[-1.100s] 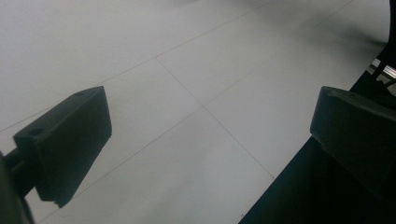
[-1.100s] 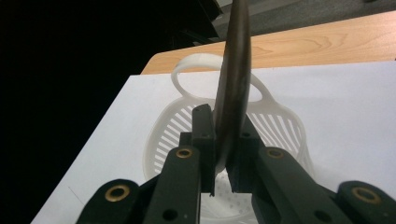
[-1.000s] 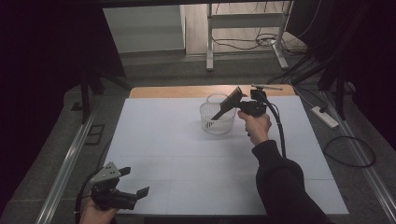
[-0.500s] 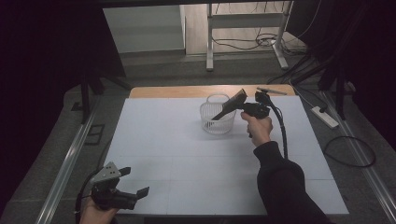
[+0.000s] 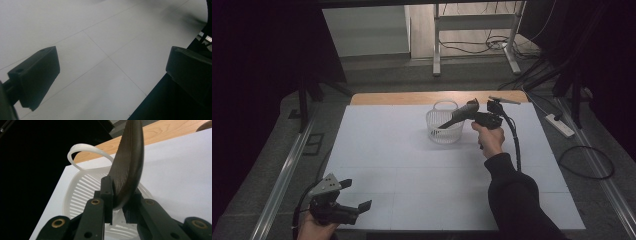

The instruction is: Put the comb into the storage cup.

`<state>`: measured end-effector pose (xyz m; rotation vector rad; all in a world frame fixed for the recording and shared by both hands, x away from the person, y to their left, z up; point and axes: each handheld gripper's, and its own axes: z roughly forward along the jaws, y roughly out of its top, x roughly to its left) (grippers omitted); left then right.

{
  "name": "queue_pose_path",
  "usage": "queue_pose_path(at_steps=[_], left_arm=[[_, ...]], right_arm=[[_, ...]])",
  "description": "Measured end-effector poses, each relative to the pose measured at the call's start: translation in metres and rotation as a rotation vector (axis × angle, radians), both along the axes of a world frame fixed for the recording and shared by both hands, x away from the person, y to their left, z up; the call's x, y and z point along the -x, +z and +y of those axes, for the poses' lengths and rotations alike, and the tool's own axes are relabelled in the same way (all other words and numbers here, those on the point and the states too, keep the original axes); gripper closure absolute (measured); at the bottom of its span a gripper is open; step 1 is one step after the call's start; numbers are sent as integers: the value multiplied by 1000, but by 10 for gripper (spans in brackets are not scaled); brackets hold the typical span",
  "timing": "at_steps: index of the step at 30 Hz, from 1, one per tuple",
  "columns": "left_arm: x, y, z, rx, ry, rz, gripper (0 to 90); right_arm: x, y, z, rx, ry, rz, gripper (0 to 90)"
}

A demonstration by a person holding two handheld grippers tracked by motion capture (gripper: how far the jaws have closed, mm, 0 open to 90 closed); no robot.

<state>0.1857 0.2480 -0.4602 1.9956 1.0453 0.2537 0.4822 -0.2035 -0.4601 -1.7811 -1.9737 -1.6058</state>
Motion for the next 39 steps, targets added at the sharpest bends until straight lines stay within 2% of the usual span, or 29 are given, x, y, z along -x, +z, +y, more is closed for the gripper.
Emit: queue_pose_path(at_steps=[6,13,22,39], left_arm=[[0,0,0,0,0,0,0],[0,0,0,0,-1,1,0],[0,0,0,2,0,1,1],[0,0,0,0,0,3,2]], right_arm=[[1,1,1,14,-6,-9,787],[3,2,-1,58,-22,-14,750],[2,-1,1,63,-18,-11,723],[6,4,-1,114,28,-32,459]])
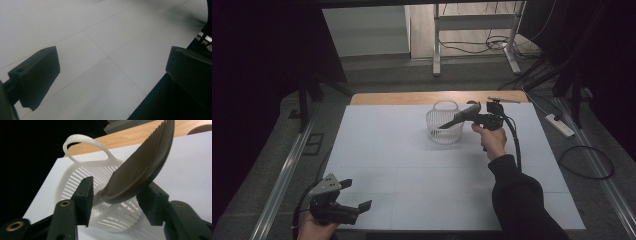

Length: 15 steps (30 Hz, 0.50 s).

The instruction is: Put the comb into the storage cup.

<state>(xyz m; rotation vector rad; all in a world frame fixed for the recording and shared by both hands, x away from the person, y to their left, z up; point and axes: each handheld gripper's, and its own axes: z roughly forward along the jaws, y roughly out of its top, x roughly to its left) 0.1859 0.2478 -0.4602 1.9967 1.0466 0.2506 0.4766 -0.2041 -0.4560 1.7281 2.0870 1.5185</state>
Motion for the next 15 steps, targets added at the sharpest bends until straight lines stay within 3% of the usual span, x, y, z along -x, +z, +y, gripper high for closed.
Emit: queue_pose_path(at_steps=[15], left_arm=[[0,0,0,-1,-1,-2,2]], right_arm=[[8,8,3,137,48,-25,271]])
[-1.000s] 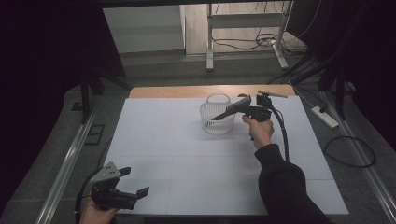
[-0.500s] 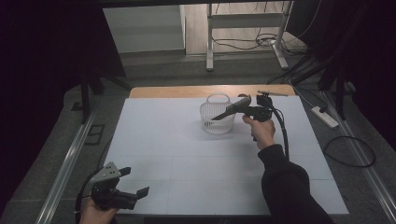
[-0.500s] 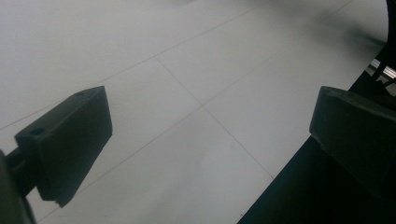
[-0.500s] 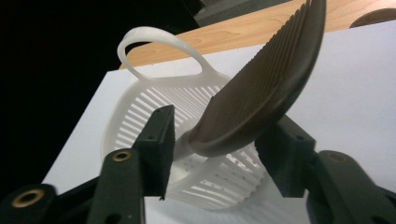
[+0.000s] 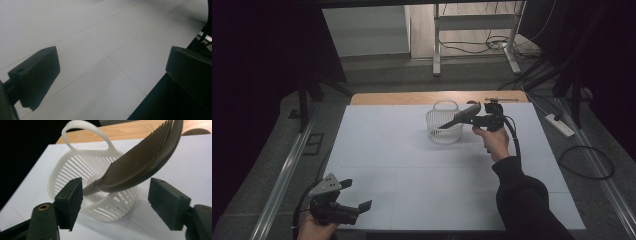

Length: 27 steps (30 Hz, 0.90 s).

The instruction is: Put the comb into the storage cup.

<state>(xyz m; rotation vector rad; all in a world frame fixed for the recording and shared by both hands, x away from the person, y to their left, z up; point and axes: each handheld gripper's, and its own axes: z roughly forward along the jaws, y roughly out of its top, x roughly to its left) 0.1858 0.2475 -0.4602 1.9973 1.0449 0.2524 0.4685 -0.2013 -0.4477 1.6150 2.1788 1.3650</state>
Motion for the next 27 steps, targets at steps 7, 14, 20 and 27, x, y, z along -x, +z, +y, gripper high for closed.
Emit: queue_pose_path(at_steps=[7,14,20,27], left_arm=[[0,0,0,0,-1,0,1],[0,0,0,0,-2,1,1],[0,0,0,3,-1,1,1],[-1,0,2,17,10,6,0]], right_arm=[[4,3,-2,15,15,29,210],[11,8,0,79,55,17,179],[21,12,7,141,107,-6,121],[29,12,7,138,145,-13,85]])
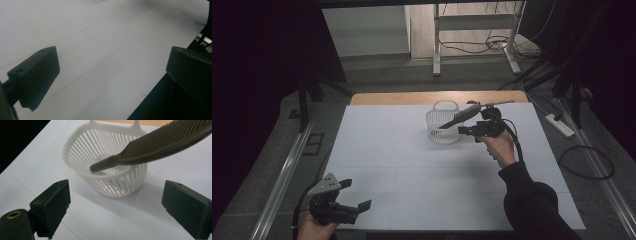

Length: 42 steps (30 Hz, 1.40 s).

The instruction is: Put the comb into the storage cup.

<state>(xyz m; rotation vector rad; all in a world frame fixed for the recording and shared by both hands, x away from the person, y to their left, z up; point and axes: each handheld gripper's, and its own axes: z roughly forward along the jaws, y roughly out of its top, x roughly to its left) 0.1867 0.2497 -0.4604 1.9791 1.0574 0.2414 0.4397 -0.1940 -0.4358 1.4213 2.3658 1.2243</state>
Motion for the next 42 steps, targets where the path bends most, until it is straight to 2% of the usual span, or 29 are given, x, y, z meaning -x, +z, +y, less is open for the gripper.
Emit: queue_pose_path(at_steps=[5,8,17,22,31,34,42], left_arm=[[0,0,1,7,3,3,0],[0,0,1,8,5,4,0],[0,0,1,10,15,5,0],[0,0,2,10,18,6,0],[-1,0,3,15,30,13,3],[-1,0,3,16,31,13,4],[0,0,3,15,34,14,5]], right_arm=[[6,-1,0,11,23,-9,68],[11,1,0,15,33,-33,60],[26,2,-2,31,72,-68,35],[34,2,-3,82,76,-103,1],[51,1,-2,154,101,-140,0],[56,2,-3,144,99,-154,0],[70,2,-6,119,136,-144,0]])
